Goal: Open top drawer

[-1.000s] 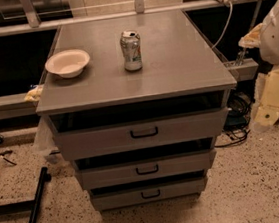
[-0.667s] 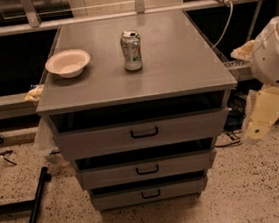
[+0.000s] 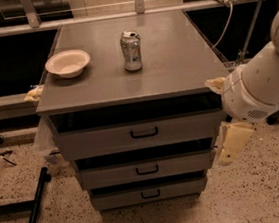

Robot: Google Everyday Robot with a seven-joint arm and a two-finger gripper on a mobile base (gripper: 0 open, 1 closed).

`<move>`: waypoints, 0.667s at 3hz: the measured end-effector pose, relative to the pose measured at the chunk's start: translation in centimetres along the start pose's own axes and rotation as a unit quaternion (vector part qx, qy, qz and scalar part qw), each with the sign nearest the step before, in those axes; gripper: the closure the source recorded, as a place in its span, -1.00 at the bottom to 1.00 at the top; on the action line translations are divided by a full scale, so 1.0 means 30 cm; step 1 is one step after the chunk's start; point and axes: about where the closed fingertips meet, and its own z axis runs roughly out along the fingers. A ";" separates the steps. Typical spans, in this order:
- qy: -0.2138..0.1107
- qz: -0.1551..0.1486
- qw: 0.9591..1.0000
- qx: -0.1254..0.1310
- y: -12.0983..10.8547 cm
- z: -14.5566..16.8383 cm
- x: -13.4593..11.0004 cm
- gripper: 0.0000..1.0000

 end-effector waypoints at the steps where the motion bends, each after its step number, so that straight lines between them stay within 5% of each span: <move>1: -0.019 -0.014 1.000 -0.020 0.013 0.169 -0.009 -1.00; 2: -0.028 -0.025 0.999 -0.036 0.008 0.306 -0.020 -1.00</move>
Offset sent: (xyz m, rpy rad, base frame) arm 0.0515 0.0464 -0.1271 0.0567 0.0720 0.1276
